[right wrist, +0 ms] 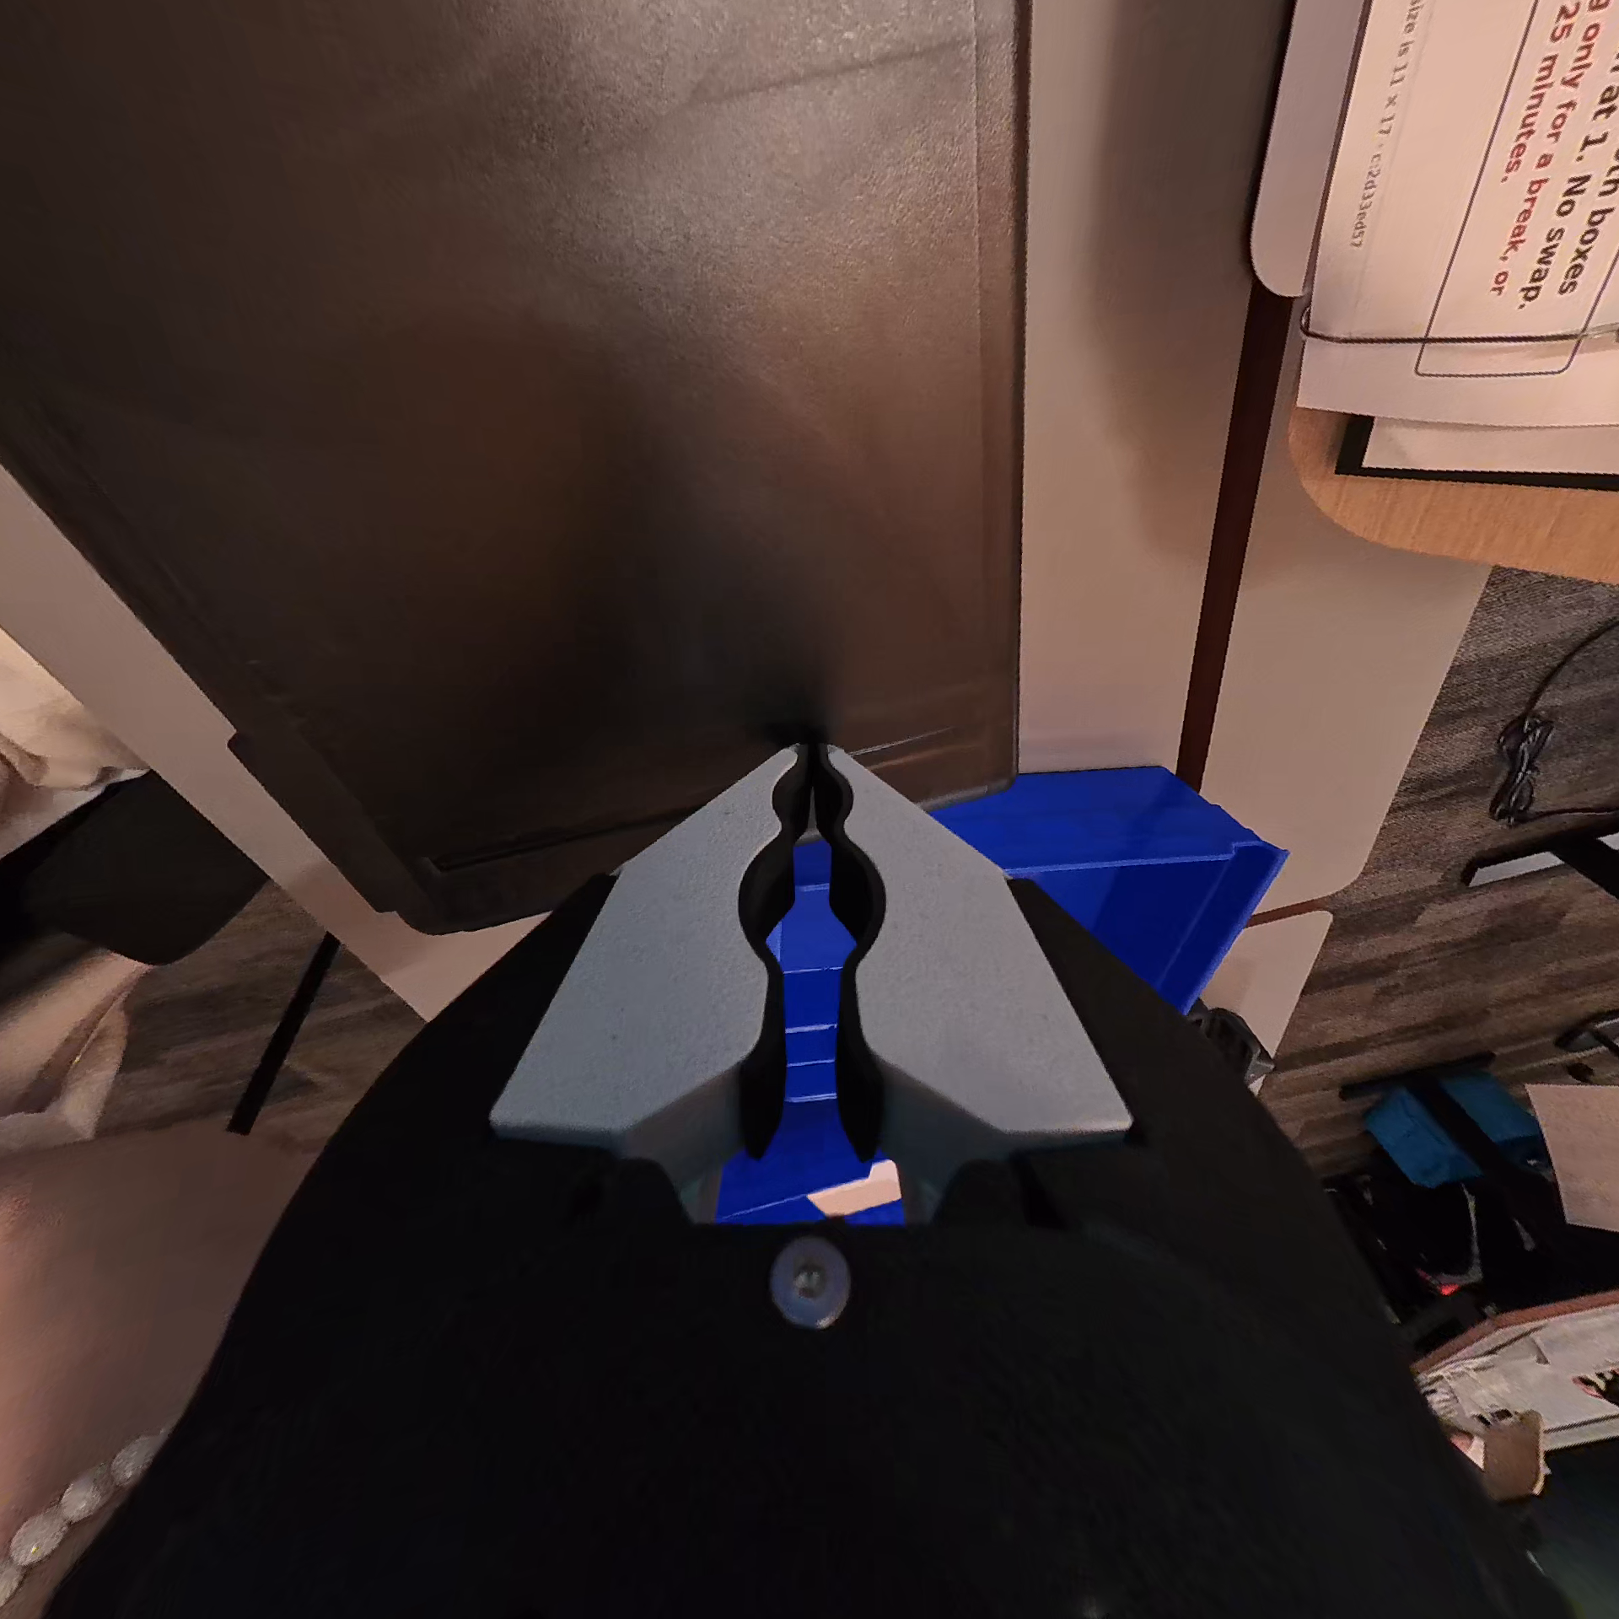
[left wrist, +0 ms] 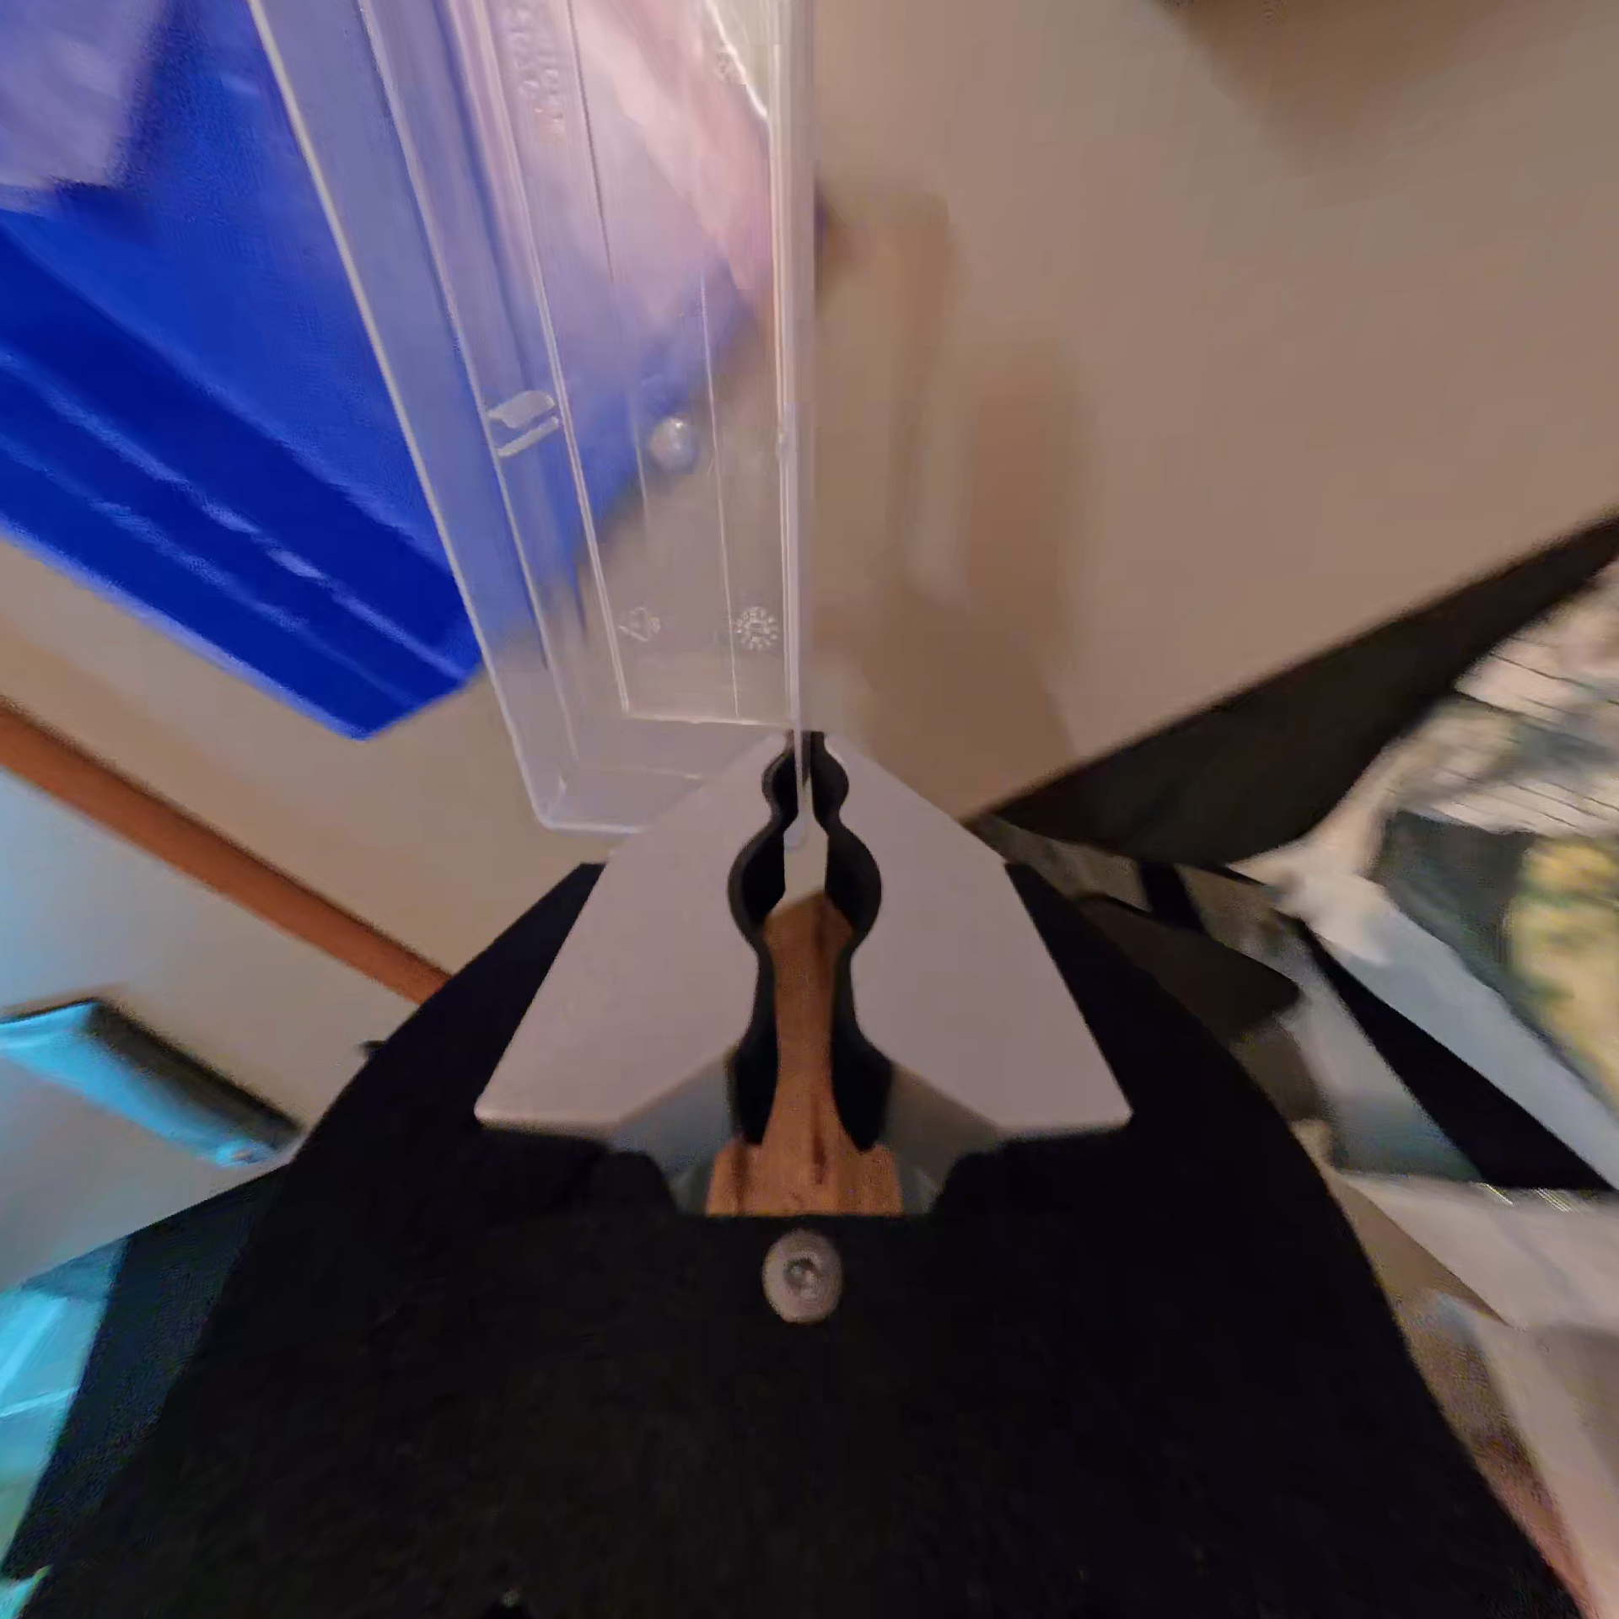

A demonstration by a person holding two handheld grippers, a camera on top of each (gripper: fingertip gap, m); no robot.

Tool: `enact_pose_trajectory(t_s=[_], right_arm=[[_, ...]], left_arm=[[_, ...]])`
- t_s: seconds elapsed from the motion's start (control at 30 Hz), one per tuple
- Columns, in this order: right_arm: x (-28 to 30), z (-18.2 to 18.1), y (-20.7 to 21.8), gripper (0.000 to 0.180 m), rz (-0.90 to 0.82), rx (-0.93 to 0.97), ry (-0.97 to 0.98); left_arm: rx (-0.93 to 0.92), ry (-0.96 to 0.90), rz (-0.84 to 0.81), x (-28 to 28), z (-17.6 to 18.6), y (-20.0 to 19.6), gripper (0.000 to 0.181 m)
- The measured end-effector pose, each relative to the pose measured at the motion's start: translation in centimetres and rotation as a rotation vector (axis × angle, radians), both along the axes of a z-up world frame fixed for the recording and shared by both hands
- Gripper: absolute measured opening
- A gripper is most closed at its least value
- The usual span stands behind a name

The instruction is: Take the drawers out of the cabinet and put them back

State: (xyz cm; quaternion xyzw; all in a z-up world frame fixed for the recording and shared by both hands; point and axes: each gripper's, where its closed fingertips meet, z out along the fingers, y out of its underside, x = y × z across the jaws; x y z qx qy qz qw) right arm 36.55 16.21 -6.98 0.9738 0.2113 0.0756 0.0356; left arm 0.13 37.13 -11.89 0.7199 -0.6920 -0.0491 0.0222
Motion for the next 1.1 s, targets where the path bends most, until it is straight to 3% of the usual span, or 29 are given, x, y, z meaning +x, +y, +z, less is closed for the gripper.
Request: enact_pose_trajectory(t_s=[0.03, 0.1, 0.27, 0.47, 0.67, 1.1], right_arm=[[0.0, 0.0, 0.0, 0.0, -0.001, -0.006, 0.001], [0.0, 0.0, 0.0, 0.0, -0.006, -0.013, -0.003], [0.0, 0.0, 0.0, 0.0, -0.013, -0.039, -0.021], [0.0, 0.0, 0.0, 0.0, -0.023, -0.05, -0.015], [0.0, 0.0, 0.0, 0.0, -0.023, -0.04, -0.006], [0.0, 0.0, 0.0, 0.0, -0.012, -0.023, 0.002]], left_arm=[[-0.068, 0.019, 0.005, -0.4, 0.5, -2.2, 0.0], [-0.173, 0.061, -0.012, -1.0, 1.1, -6.5, 0.0], [-0.238, 0.158, -0.12, -1.8, -0.2, -15.5, 0.0], [-0.243, 0.113, -0.088, 1.3, -3.7, -21.8, 0.0], [-0.235, 0.038, 0.052, 5.0, -5.3, -22.6, 0.0], [-0.24, 0.027, 0.155, 8.2, -6.8, -22.8, 0.0]])
